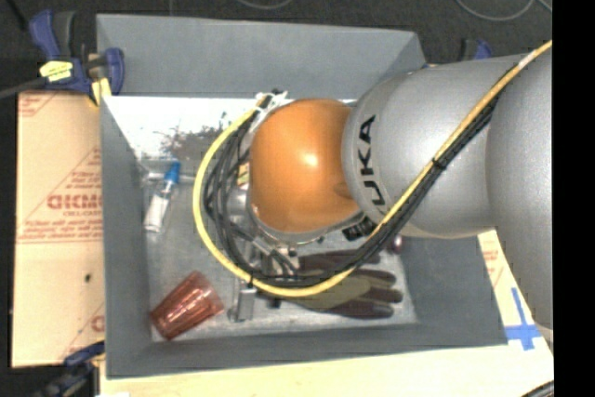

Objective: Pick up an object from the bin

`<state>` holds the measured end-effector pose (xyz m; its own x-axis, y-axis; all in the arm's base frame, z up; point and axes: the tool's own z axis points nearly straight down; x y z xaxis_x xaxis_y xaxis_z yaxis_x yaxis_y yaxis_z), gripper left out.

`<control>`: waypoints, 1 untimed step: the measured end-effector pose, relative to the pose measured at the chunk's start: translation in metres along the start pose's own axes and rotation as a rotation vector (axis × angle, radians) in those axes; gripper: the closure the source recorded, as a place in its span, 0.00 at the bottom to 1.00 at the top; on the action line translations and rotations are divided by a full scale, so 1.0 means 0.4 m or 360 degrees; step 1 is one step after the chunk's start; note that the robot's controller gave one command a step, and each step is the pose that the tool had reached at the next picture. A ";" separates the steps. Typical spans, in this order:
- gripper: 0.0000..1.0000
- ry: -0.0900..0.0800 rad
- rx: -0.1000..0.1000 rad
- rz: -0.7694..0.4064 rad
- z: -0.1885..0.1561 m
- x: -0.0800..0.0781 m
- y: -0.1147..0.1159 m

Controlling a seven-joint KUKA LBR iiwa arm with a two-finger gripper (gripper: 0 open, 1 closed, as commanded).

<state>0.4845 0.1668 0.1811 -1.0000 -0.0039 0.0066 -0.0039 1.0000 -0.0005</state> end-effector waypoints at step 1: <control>0.00 -0.0013 -0.0003 0.0006 -0.011 -0.005 -0.002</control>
Offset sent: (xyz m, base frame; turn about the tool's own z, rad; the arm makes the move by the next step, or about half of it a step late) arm 0.0141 0.0487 -0.1111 -0.0345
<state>0.4863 0.1660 0.1855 -1.0000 0.0001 -0.0013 0.0000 1.0000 0.0011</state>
